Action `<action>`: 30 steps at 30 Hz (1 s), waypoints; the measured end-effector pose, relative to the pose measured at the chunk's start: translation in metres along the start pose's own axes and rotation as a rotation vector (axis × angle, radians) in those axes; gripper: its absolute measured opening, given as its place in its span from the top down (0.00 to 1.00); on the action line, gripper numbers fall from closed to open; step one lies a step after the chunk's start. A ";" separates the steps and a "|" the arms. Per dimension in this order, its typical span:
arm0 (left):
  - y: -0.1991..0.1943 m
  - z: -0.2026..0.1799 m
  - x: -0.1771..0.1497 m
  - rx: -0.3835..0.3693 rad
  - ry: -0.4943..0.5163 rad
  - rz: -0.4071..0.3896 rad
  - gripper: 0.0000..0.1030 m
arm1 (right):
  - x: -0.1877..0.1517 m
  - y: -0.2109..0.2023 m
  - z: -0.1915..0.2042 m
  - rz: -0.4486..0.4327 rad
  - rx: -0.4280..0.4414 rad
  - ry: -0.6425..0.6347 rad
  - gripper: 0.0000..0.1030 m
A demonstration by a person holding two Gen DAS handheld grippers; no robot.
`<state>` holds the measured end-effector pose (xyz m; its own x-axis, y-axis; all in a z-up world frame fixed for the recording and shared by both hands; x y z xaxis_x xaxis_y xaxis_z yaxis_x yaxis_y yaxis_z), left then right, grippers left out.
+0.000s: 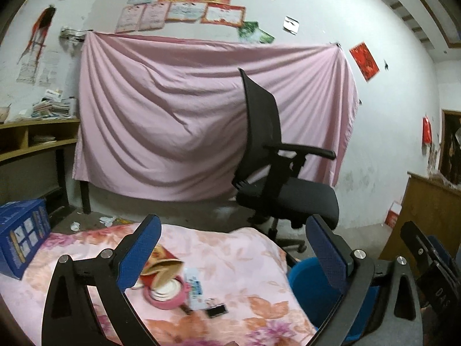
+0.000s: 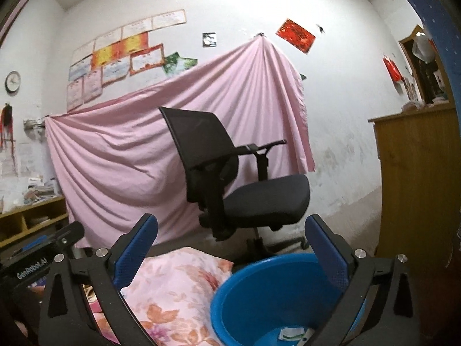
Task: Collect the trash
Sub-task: 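Move both grippers back over the remaining items on the bed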
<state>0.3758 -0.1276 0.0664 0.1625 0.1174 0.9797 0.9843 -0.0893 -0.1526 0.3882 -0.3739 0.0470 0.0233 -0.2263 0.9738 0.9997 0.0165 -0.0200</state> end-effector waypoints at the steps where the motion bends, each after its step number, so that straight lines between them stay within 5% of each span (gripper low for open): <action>1: -0.005 0.008 0.002 0.010 -0.008 -0.016 0.04 | 0.000 -0.002 0.004 -0.007 0.007 -0.005 0.00; 20: -0.070 0.091 -0.003 0.138 0.044 -0.166 0.04 | -0.001 -0.034 0.086 -0.104 0.212 -0.192 0.00; 30: -0.057 0.136 -0.023 0.160 0.084 -0.058 0.04 | -0.028 -0.017 0.120 -0.003 0.257 -0.256 0.00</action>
<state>0.3255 0.0098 0.0349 0.1057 0.0342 0.9938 0.9913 0.0746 -0.1080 0.3692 -0.2513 0.0468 -0.0156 0.0238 0.9996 0.9635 0.2677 0.0087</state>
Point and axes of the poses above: each gripper's, at about its wrist camera, not at the fingertips, and y roughly the way its jaws point, z to its left, x to its top, the point moved 4 cm from there along y, roughly the way its jaws point, and after that the axes turned 3 degrees about -z, right-handed, at the moved point
